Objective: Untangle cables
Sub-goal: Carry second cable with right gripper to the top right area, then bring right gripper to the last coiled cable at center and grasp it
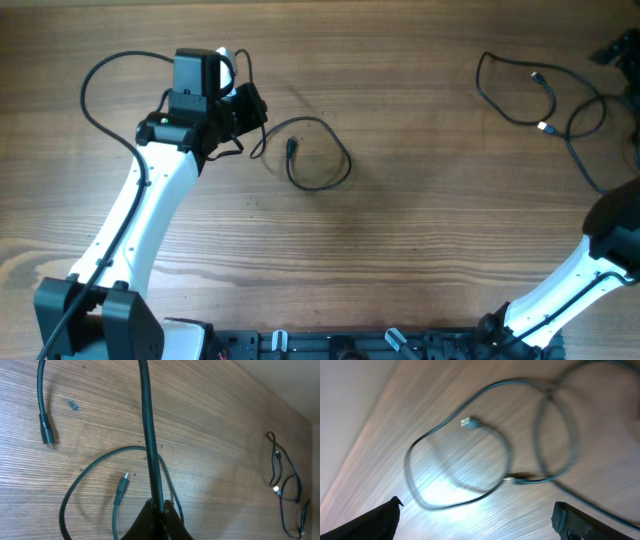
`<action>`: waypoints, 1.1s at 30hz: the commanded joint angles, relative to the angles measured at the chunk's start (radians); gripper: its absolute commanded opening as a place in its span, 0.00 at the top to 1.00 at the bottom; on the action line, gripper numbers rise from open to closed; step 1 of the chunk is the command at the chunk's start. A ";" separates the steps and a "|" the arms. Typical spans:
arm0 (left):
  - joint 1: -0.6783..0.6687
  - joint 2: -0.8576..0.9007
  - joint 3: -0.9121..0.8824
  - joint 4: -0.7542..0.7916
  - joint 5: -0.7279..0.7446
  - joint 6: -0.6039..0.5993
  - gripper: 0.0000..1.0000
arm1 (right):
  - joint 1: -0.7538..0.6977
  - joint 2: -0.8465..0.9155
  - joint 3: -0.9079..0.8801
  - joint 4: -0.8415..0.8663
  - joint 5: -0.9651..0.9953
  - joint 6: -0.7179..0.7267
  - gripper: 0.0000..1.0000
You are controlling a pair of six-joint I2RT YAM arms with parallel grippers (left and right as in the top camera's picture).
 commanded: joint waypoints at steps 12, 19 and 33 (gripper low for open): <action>-0.202 0.129 -0.001 -0.142 0.126 -0.005 0.00 | 0.389 -0.122 0.003 -0.088 -0.254 -0.264 0.00; -0.085 0.044 0.068 -0.141 0.126 -0.010 0.00 | 0.517 -0.116 0.003 -0.183 -0.131 -0.247 0.01; 0.266 -0.029 0.082 -0.193 0.083 -0.130 0.00 | 0.844 -0.114 -0.320 -0.172 0.005 -0.031 0.00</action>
